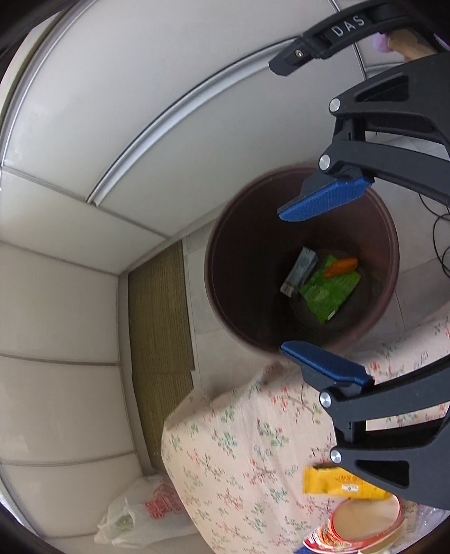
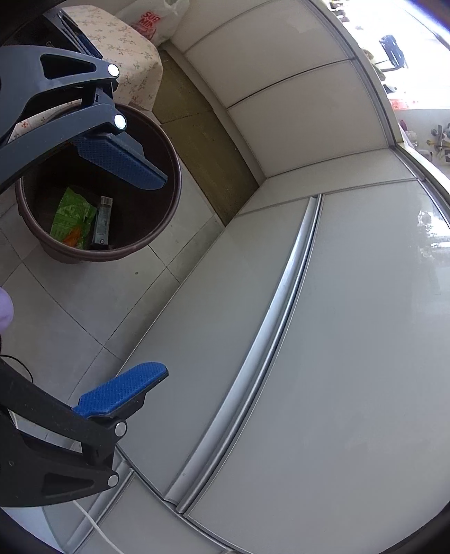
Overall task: Collect trash
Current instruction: 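Move both grippers back over the table toward the remaining trash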
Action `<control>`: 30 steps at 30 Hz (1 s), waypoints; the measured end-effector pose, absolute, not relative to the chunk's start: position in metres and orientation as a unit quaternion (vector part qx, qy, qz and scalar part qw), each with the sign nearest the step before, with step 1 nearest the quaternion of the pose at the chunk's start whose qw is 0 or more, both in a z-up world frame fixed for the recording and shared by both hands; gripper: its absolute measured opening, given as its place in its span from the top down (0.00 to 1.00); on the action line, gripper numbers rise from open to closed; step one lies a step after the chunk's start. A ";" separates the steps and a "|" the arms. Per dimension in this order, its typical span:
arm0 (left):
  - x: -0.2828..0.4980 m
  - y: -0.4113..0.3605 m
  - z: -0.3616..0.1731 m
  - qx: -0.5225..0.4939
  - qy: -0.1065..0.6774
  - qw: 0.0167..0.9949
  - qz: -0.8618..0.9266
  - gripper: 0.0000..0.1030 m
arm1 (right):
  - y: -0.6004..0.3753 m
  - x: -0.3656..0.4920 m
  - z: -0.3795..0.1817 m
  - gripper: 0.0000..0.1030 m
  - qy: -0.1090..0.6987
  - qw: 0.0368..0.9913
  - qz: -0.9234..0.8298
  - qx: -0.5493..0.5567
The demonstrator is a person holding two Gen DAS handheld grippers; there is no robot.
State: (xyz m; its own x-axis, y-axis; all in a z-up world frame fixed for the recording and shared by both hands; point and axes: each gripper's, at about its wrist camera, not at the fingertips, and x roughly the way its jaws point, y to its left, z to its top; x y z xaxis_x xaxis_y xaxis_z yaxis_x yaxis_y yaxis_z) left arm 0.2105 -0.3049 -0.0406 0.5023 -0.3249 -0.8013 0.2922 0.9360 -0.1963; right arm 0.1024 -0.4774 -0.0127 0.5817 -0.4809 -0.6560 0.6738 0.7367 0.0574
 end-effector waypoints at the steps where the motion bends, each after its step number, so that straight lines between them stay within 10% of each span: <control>1: 0.210 -0.298 -0.042 -0.018 0.469 0.867 -0.171 0.31 | -0.473 0.104 -0.013 0.07 0.319 0.878 -0.324 0.150; 30: 0.149 0.043 -0.061 -0.108 0.472 0.872 0.075 0.25 | -0.227 0.157 -0.023 0.07 0.372 0.921 -0.105 -0.054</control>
